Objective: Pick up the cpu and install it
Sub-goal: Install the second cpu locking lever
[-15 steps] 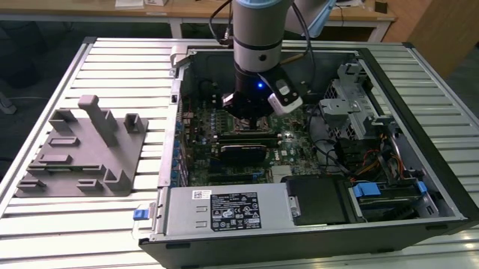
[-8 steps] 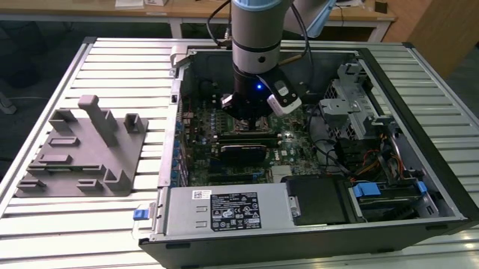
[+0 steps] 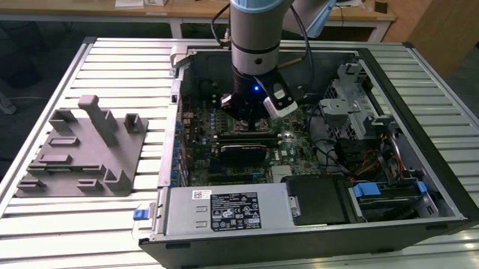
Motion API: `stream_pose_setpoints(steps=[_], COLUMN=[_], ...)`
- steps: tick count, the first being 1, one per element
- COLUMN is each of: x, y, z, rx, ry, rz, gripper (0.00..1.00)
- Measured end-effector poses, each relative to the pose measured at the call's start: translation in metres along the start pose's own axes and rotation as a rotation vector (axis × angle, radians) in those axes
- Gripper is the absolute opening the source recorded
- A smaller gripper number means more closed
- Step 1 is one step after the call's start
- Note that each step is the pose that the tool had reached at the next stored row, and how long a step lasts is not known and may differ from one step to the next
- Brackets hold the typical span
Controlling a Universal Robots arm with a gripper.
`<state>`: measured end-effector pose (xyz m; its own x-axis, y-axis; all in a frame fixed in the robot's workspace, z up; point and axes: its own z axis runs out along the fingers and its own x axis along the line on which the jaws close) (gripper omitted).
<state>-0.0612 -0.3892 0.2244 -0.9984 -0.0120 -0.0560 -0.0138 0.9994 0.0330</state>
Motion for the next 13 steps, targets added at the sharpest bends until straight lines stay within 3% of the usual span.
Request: stream_pose_setpoints(steps=[6,13], x=[0.0031,0.0138], y=[0.0,0.0001], z=[0.0011,0.0022], rx=[-0.0006,-0.0028], ry=[-0.0002,-0.0001], rz=[0.0,-0.005], gripper=[0.11,0.11])
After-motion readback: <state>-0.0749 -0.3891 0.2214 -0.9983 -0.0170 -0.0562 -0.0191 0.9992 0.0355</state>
